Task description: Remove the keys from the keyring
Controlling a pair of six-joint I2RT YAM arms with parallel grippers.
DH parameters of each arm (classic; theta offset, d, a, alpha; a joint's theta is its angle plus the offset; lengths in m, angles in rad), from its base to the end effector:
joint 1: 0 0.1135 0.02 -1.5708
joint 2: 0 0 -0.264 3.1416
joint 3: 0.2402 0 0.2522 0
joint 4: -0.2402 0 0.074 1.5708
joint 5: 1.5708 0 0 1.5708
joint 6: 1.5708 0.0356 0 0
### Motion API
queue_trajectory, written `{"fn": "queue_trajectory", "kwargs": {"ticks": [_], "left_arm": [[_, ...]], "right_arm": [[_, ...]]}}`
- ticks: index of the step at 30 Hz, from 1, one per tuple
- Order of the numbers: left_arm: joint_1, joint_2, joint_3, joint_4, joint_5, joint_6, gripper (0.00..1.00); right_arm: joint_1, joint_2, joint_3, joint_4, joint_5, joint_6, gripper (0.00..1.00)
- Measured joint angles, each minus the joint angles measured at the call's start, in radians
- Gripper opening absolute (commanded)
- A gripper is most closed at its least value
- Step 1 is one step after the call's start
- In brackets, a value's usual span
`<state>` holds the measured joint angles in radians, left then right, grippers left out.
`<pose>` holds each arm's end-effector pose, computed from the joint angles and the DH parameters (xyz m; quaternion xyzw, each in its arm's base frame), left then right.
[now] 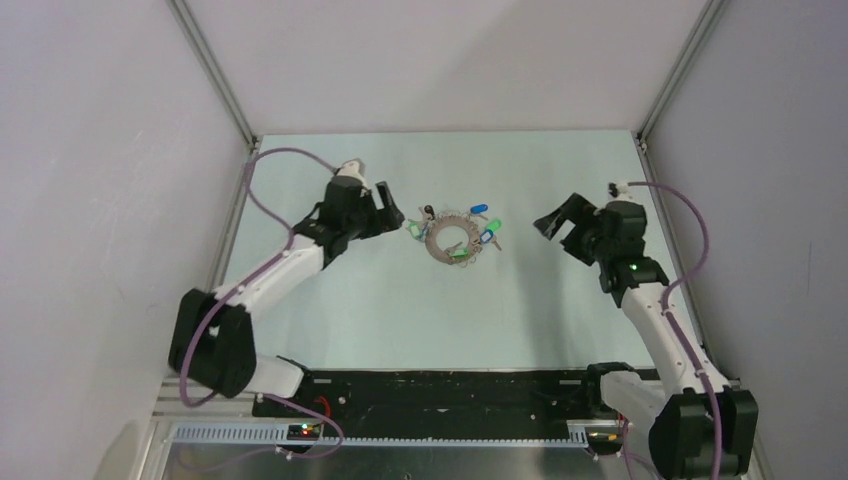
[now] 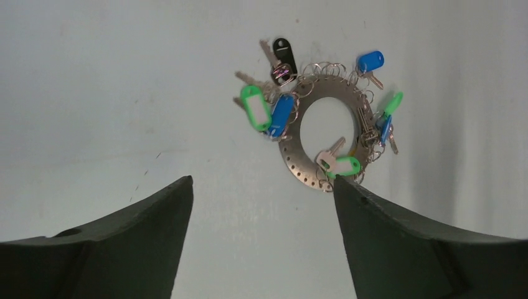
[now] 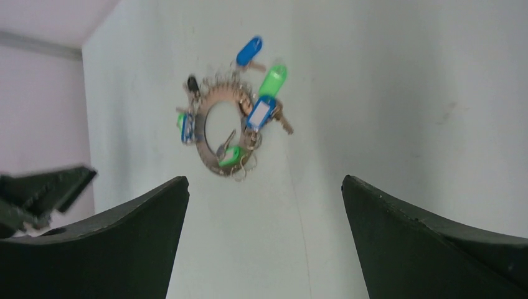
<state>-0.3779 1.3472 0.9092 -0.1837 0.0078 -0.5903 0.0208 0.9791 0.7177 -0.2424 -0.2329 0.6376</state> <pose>0.2767 -0.1102 0.2575 -0.0925 0.8847 -0.2157 0.4028 0.2198 0.0128 0.2748 0.2033 0.8328 0.2580 0.4456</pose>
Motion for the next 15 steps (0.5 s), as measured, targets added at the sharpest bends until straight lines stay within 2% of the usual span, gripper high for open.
{"fn": "queue_trajectory", "kwargs": {"ticks": [2, 5, 8, 15], "left_arm": [[-0.048, 0.073, 0.060, 0.010, -0.052, 0.030, 0.77], [-0.108, 0.176, 0.142, 0.029, -0.106, 0.080, 0.72], [-0.151, 0.254, 0.198, 0.042, -0.139, 0.141, 0.70], [-0.190, 0.388, 0.272, 0.050, -0.174, 0.237, 0.58]], "right_arm": [[0.064, 0.034, 0.000, 0.011, 0.015, -0.018, 0.97], [0.129, 0.077, 0.001, 0.011, 0.035, -0.043, 0.96], [0.154, 0.085, 0.001, 0.011, 0.053, -0.059, 0.96], [0.186, 0.066, 0.001, 0.027, 0.078, -0.087, 0.96]]}}
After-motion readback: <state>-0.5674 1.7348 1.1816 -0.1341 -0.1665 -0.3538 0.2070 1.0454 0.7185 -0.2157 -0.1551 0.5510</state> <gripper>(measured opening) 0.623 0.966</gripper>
